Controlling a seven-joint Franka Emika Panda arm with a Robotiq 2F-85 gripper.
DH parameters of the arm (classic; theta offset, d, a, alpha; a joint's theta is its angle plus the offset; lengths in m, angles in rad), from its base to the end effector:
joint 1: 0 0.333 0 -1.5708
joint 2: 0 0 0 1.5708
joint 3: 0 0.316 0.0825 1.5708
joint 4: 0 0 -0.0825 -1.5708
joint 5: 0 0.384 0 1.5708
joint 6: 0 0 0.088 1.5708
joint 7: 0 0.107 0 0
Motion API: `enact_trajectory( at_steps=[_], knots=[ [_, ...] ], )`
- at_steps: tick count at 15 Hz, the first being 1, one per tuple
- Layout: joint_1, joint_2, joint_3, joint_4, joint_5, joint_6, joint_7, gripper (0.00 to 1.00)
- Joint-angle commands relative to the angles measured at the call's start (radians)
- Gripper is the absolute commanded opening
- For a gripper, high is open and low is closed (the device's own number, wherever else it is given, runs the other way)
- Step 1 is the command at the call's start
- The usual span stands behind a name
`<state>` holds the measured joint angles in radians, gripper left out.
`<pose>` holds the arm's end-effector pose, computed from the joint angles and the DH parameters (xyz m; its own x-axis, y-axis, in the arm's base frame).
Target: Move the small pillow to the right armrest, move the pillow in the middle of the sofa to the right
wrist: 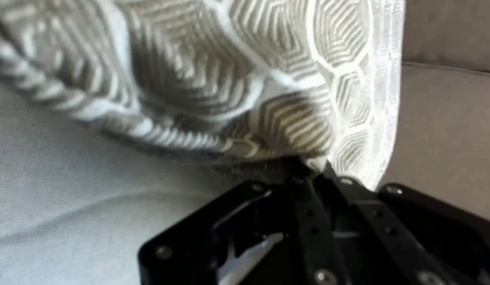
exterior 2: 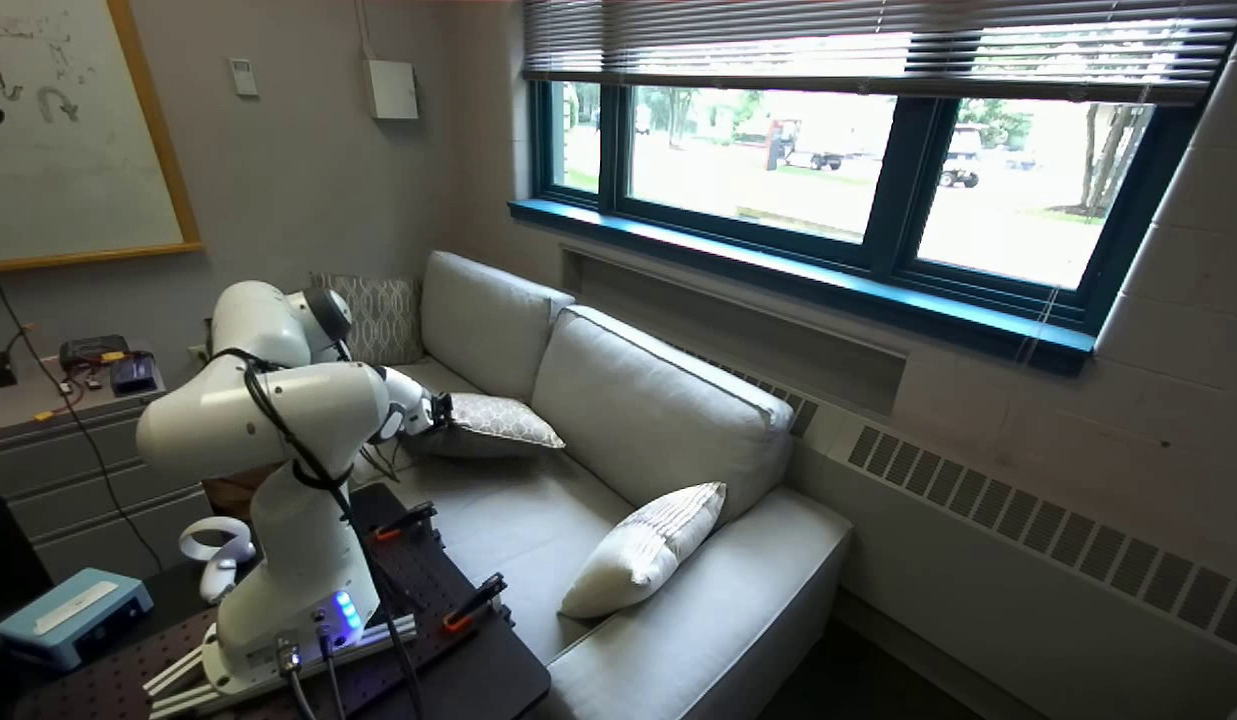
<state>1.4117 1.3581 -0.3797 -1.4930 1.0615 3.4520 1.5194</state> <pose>0.3781 0.5220 -0.0071 0.3680 -0.9293 -0.0325 -0.6668 -0.2394 -0.7057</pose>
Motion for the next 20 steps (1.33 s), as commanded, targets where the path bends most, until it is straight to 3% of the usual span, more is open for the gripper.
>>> enact_trajectory(
  at_steps=[1, 8, 11, 15, 16, 17, 20],
  knots=[
    [0.208, -0.131, -0.102, -0.183, 0.114, 0.005, 0.022, 0.02],
    [0.488, -0.324, -0.192, -0.339, 0.204, 0.006, 0.031, 0.02],
    [0.575, -0.452, -0.221, -0.391, 0.128, 0.008, 0.039, 0.02],
    [0.612, -0.675, -0.193, -0.512, 0.026, -0.056, -0.021, 0.02],
    [0.605, -0.726, -0.184, -0.536, 0.0, -0.079, -0.024, 0.34],
    [0.592, -0.776, -0.17, -0.556, -0.023, -0.114, -0.031, 0.34],
    [0.442, -0.925, -0.034, -0.603, -0.061, -0.159, -0.081, 0.54]
  ],
)
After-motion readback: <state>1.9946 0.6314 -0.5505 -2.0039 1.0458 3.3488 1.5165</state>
